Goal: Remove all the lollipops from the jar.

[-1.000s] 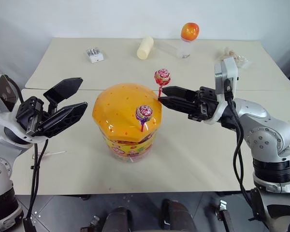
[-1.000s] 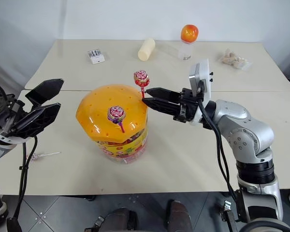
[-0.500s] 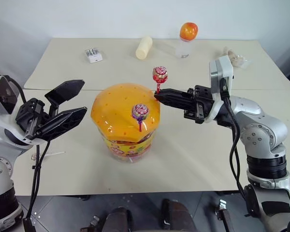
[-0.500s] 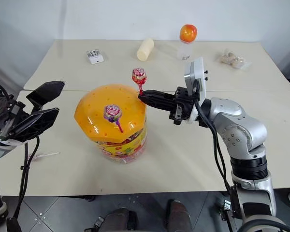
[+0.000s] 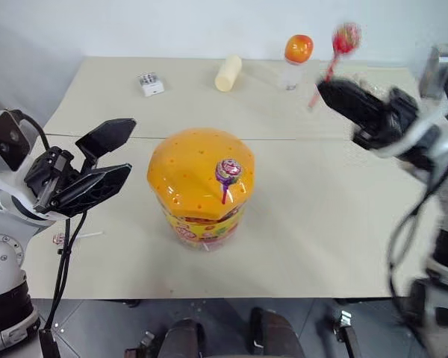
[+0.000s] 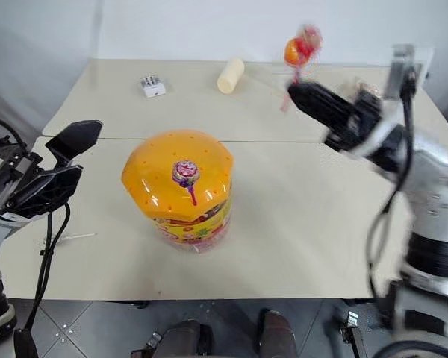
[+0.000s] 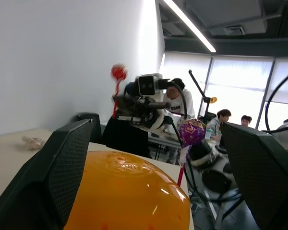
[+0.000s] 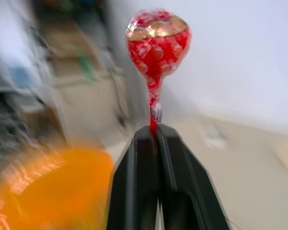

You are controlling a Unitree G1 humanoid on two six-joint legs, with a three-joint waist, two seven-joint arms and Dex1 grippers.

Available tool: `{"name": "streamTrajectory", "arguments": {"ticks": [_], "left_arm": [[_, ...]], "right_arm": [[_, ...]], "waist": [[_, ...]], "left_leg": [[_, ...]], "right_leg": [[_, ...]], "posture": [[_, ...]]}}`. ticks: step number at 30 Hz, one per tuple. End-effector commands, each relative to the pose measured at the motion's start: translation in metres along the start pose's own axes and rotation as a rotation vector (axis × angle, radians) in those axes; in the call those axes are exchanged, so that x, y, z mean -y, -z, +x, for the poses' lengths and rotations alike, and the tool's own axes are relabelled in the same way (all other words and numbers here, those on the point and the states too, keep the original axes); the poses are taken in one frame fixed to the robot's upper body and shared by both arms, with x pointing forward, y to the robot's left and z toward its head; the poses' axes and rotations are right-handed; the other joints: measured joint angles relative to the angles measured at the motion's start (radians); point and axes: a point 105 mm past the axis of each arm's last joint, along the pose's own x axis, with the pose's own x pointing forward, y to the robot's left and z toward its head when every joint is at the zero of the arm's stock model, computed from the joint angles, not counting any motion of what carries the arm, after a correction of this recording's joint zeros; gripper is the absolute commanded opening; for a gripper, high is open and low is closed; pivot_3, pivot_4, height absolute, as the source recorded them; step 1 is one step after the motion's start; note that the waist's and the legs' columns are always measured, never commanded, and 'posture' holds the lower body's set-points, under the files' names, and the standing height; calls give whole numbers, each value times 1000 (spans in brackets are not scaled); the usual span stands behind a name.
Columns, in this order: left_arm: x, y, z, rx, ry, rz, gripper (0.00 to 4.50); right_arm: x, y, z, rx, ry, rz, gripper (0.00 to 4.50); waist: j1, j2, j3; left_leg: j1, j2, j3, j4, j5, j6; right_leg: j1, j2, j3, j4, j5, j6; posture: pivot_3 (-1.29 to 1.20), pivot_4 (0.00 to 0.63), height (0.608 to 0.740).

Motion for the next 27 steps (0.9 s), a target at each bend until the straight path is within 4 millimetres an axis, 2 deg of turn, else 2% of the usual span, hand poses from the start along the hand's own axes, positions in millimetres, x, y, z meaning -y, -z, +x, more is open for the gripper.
{"name": "streamTrajectory", "arguments": {"ticks": [1, 4, 9, 11, 15, 16, 17, 19, 20, 21, 23, 27], "left_arm": [[12, 2, -6, -98, 38, 18, 4500], [14, 13, -21, -261, 39, 31, 4500], [9, 17, -31, -341, 44, 60, 4500], [9, 21, -33, -368, 54, 67, 4500], [9, 22, -33, -363, 59, 76, 4500], [9, 22, -32, -356, 59, 75, 4500], [9, 21, -31, -341, 56, 73, 4500], [9, 19, -30, -310, 46, 66, 4500], [10, 18, -30, -295, 37, 58, 4500], [8, 17, -31, -273, 17, 39, 4500], [8, 16, -34, -240, -8, -12, 4500], [2, 12, -40, -177, -68, -5, 4500]], "right_arm": [[31, 36, -34, -273, 220, -59, 39], [33, 80, -57, -517, 243, -77, 39], [44, 137, -86, -742, 268, -93, 39], [47, 151, -95, -795, 278, -87, 39], [48, 158, -101, -828, 244, -111, 39], [46, 159, -101, -833, 225, -111, 466], [45, 158, -100, -807, 208, -101, 657], [34, 138, -87, -627, 97, -119, 1285], [14, 113, -69, -413, -55, -157, 1605], [0, 96, -59, -291, -154, -238, 1922], [-18, 76, -43, -167, -227, -273, 1922], [-61, 34, -1, 71, -368, -277, 1922]], "waist": [[-1, 0, 0], [-20, 1, 0], [-23, 1, 0], [-19, 1, 1], [-17, 1, 1], [-17, 1, 1], [-17, 1, 1], [-16, 1, 1], [-17, 1, 1], [-17, 1, 1], [-23, 3, 2], [-24, 3, 2]], "left_leg": [[0, 0, 2, -1, 0, 0], [1, 2, 7, -2, 0, 0], [4, 4, 15, 0, 1, 0], [4, 3, 16, 0, 1, 0], [3, 4, 15, 0, 1, -1], [3, 4, 15, 0, 1, -1], [3, 4, 15, -1, 1, -1], [3, 4, 14, 0, 1, -1], [3, 4, 14, 0, 1, -1], [3, 4, 14, 0, 1, -1], [4, 5, 15, 0, 1, -1], [5, 6, 15, 1, 1, -1]], "right_leg": [[0, 0, 0, -1, 0, 0], [-2, 1, 0, -3, 0, 0], [0, 2, 5, -6, 0, -1], [-1, 2, 6, -5, 0, -1], [-2, 2, 5, -5, 0, -1], [-2, 3, 5, -5, 0, -1], [-2, 2, 5, -6, 0, -1], [-1, 3, 5, -6, 0, -1], [-1, 3, 5, -6, 0, 0], [-1, 3, 5, -5, 0, 0], [-1, 4, 6, -6, 0, 0], [-1, 4, 7, -2, 0, -1]], "posture": [[0, 150, 740], [0, 150, 740], [0, 150, 740], [0, 150, 740], [0, 150, 740], [0, 150, 740], [0, 150, 740], [0, 150, 740], [0, 150, 740], [0, 150, 740], [0, 150, 740], [0, 150, 740]]}}
